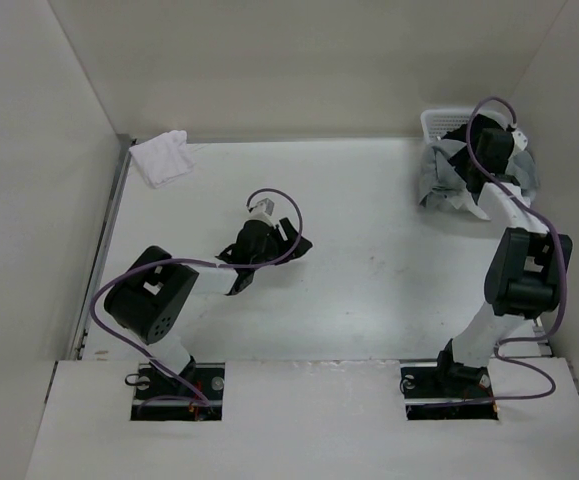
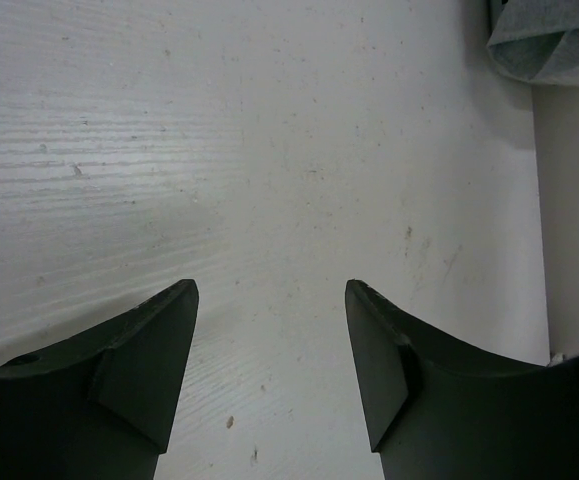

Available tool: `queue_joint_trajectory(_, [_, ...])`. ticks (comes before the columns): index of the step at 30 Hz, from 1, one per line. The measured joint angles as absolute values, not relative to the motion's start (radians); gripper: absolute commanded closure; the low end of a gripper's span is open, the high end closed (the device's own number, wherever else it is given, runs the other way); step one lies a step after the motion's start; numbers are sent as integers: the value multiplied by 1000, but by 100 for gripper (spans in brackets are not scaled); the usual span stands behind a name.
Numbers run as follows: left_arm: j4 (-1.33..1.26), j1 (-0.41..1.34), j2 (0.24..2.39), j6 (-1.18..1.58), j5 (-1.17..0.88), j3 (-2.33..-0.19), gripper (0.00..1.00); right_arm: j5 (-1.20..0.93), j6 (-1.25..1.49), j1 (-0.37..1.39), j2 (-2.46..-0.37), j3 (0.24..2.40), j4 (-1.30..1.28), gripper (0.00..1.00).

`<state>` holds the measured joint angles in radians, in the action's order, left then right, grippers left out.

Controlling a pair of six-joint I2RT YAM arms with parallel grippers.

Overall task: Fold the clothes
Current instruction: Grab the tank top from the pile

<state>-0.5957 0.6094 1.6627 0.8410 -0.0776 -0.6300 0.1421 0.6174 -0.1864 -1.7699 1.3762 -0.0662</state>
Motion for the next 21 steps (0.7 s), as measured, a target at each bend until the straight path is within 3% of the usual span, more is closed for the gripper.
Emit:
queue_joint_trajectory(8, [-624, 610, 1666, 855, -96, -630, 41, 171, 574, -99, -1620, 1177, -85, 49])
queue_joint_trajectory(11, [-633, 616, 1674, 857, -99, -630, 41, 183, 545, -70, -1597, 1174, -86, 55])
queue_joint_trajectory(19, [-648, 619, 1677, 861, -107, -630, 41, 247, 503, -64, -1607, 1188, -127, 50])
queue_joint_trajectory(21, [-648, 619, 1677, 861, -107, -630, 42, 265, 489, -61, -1625, 1205, -138, 54])
